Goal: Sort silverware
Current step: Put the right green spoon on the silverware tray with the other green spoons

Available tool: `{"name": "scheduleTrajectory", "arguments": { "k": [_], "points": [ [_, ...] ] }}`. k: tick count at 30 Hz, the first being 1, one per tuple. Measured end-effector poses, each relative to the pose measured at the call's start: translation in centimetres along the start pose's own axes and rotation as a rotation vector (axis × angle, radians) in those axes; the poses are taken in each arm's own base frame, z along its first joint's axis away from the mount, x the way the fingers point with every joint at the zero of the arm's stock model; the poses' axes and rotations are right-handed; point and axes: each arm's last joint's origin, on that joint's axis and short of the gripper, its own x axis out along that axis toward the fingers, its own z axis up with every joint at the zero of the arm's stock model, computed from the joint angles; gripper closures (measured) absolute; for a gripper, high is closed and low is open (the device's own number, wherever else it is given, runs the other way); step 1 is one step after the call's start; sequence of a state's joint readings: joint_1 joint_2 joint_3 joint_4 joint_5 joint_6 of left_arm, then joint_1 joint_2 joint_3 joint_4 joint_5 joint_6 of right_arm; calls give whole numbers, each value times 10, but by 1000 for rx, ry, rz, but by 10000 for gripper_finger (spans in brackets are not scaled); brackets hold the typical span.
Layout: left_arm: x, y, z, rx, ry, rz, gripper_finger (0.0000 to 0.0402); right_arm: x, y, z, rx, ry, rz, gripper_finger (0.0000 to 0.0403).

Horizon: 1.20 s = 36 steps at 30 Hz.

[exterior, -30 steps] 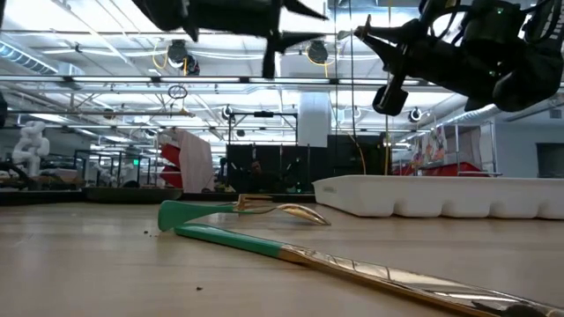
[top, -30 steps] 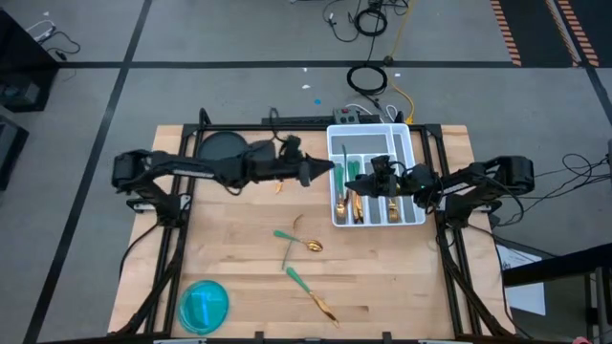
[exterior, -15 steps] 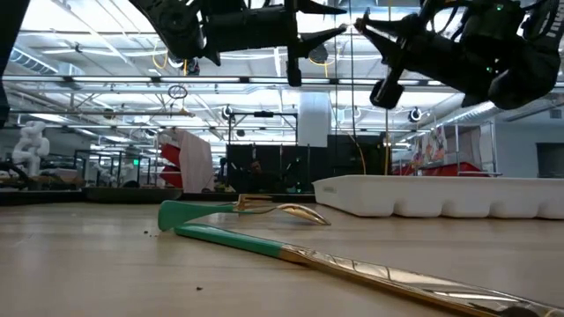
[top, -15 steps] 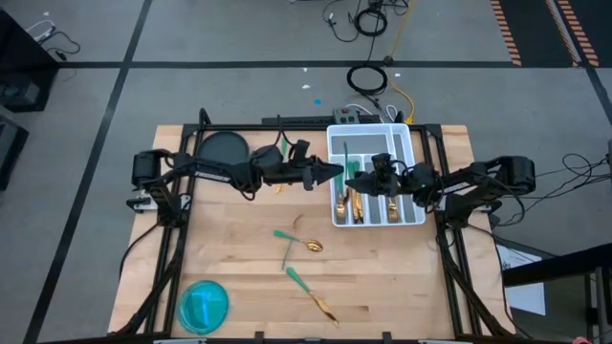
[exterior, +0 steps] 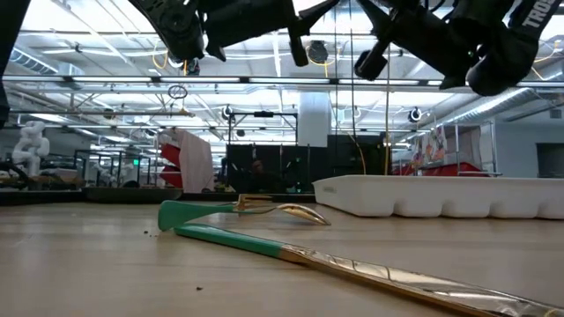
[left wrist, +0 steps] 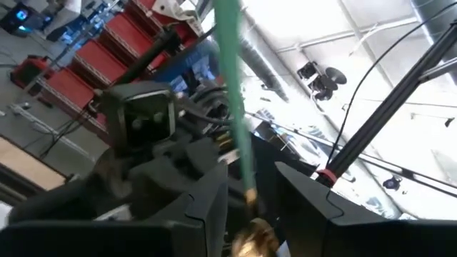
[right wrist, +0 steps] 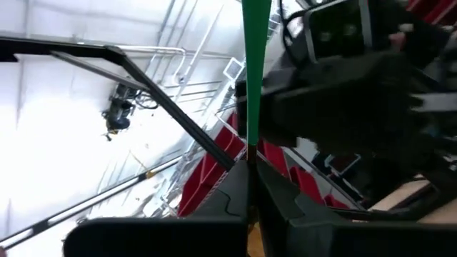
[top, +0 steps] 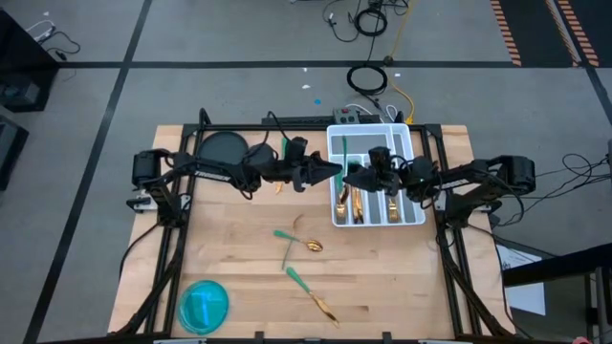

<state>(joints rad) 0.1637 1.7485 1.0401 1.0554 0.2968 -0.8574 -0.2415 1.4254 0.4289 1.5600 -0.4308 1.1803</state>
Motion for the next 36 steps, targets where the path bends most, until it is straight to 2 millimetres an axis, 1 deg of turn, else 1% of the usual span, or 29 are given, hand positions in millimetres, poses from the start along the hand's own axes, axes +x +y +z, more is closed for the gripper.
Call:
{"name": "scheduleTrajectory", "arguments": {
  "k": [4,8,27,36],
  "points": [
    [0,0,0,1,6,-1,283,7,3,4,-26,15,32,403],
    [0,-3,2,16,-10,-34,283,11,2,5,-25,39,14,403],
    [0,-4,2,24,3,-62,283,11,0,4,-32,51,4,403],
    [4,-10,6,59,4,-108,283,26,5,13,-72,84,43,403]
  ]
}}
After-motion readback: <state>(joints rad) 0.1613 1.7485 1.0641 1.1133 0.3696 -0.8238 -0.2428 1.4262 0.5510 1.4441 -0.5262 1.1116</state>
